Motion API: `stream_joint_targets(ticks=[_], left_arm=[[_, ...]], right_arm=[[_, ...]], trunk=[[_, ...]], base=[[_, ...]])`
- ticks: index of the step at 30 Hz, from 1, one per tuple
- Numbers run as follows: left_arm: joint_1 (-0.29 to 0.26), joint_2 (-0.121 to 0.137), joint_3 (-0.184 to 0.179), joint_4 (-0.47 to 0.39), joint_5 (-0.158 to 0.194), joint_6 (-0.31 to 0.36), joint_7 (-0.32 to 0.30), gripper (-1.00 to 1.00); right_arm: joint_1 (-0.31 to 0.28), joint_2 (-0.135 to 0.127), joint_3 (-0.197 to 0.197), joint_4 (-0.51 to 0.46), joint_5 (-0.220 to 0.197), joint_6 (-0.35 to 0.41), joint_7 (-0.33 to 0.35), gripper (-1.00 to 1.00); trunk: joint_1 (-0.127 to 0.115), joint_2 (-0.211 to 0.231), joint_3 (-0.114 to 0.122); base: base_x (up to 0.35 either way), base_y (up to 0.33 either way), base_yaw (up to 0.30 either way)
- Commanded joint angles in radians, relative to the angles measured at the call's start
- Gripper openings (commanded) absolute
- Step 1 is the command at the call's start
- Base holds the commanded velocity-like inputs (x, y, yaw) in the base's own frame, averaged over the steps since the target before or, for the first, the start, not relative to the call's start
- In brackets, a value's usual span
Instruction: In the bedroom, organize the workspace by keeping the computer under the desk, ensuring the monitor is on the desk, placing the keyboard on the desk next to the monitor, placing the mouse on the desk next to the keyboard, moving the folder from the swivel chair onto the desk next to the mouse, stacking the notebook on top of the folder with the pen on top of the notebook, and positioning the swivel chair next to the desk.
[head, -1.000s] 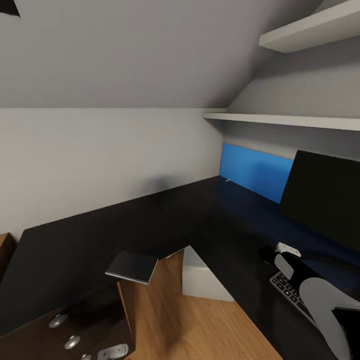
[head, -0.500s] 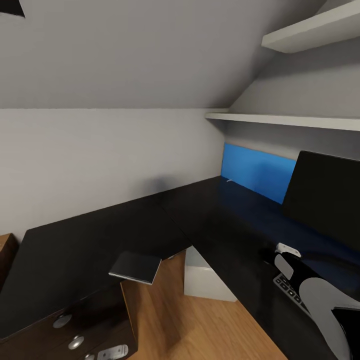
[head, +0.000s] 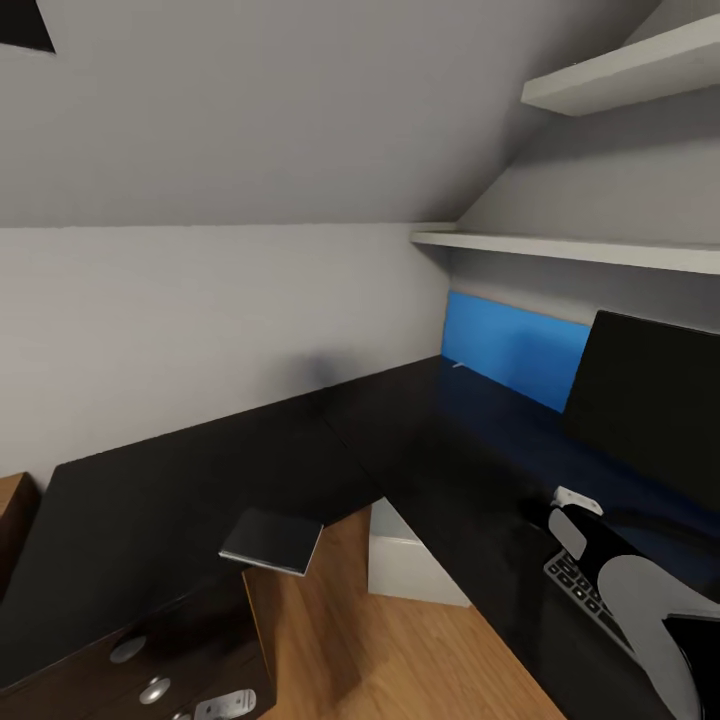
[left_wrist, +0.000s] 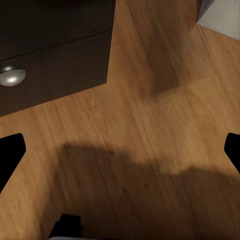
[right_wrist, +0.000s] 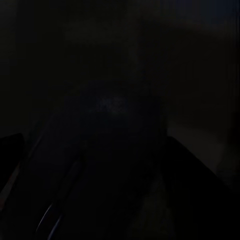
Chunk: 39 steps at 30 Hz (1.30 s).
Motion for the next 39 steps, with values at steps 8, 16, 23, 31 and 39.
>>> stream_joint_targets(ticks=[8, 16, 23, 31, 39], left_arm=[[-0.001, 0.001, -0.004, -0.002, 0.005, 0.002, 0.005, 1.00], [-0.001, 0.001, -0.003, -0.002, 0.005, 0.002, 0.006, 1.00], [-0.001, 0.001, -0.003, -0.002, 0.005, 0.002, 0.006, 1.00], [-0.001, 0.001, -0.002, -0.002, 0.005, 0.002, 0.006, 1.00], [-0.001, 0.001, -0.003, -0.002, 0.005, 0.002, 0.006, 1.00]], right_arm=[[0.000, 0.002, -0.001, -0.003, -0.006, 0.006, -0.015, -1.00], [0.000, 0.002, 0.000, -0.003, -0.006, 0.005, -0.030, -1.00], [0.000, 0.003, 0.000, -0.003, -0.005, 0.005, -0.031, 1.00], [0.000, 0.002, 0.000, -0.003, -0.004, 0.004, -0.031, 1.00], [0.000, 0.002, 0.000, -0.003, -0.004, 0.004, -0.031, 1.00]], trunk=[[0.000, -0.001, -0.001], [0.000, -0.001, -0.001], [0.000, -0.001, -0.001], [0.000, -0.001, -0.001], [0.000, -0.001, -0.001]], base=[[0.000, 0.000, 0.000], [0.000, 0.000, 0.000], [0.000, 0.000, 0.000], [0.000, 0.000, 0.000], [0.000, 0.000, 0.000]])
